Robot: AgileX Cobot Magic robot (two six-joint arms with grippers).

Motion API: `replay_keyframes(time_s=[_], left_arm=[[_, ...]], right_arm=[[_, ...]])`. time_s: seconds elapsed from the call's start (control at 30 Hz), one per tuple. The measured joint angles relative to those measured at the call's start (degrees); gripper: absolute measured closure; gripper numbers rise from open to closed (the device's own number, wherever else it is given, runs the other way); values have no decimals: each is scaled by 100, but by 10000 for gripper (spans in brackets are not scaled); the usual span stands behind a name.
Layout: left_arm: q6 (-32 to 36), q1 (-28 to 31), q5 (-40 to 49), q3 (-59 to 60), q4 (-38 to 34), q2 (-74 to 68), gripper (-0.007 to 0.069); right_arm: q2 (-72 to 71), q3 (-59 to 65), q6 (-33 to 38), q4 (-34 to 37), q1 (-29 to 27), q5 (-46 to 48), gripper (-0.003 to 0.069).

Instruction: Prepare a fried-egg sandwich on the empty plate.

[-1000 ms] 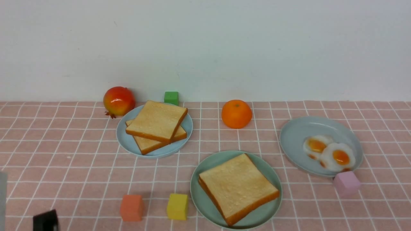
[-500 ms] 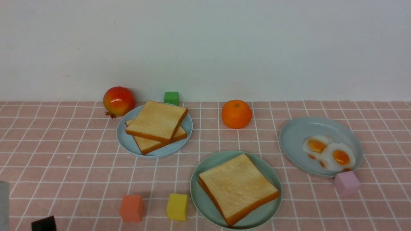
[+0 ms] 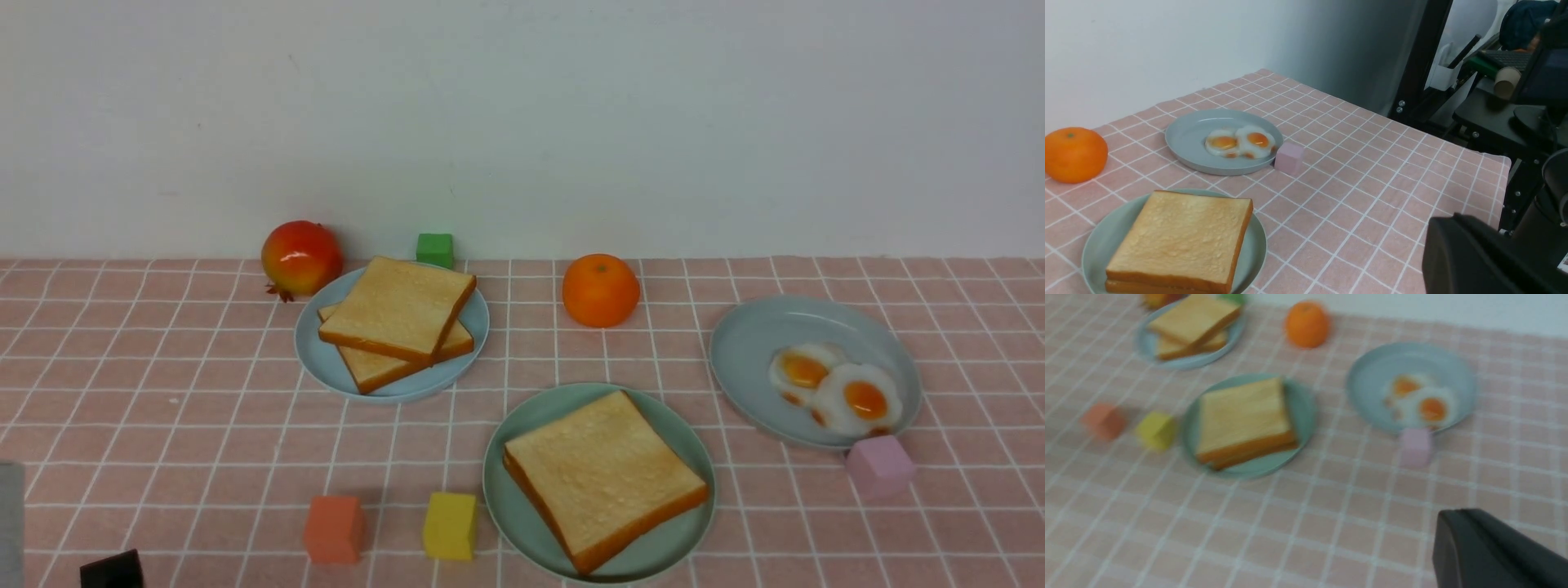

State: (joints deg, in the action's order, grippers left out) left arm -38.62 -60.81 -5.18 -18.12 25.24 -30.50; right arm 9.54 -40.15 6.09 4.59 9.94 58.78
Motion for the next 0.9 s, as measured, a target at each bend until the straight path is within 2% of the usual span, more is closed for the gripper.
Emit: replay_keyframes(time_s=[0.13,0.2,0.37,0.5,0.6,0.8,0.9], left_arm=[[0,0,0,0,0,0,612],[0,0,0,0,6,0,612],[0,0,6,0,6,0,612],[0,0,12,0,8,0,612],[0,0,12,0,18,0,612],[0,0,34,0,18,0,612],[0,0,62,0,18,0,612]], right_arm=[[-242,1166,-6,-524,-376,-1462,666],[-448,2173,-354,-781,-596,-2524,666],[-775,3449,-1435,-1339,-753,-3512,666],[-987,4066,-2057,-1733,-753,-3905,666],[-1023,4156,-2454,-1891,-753,-3622,666],[-1028,4156,-2509,-1933,-720,-3601,666],[-1028,4156,-2509,-1716,-678,-3606,666]])
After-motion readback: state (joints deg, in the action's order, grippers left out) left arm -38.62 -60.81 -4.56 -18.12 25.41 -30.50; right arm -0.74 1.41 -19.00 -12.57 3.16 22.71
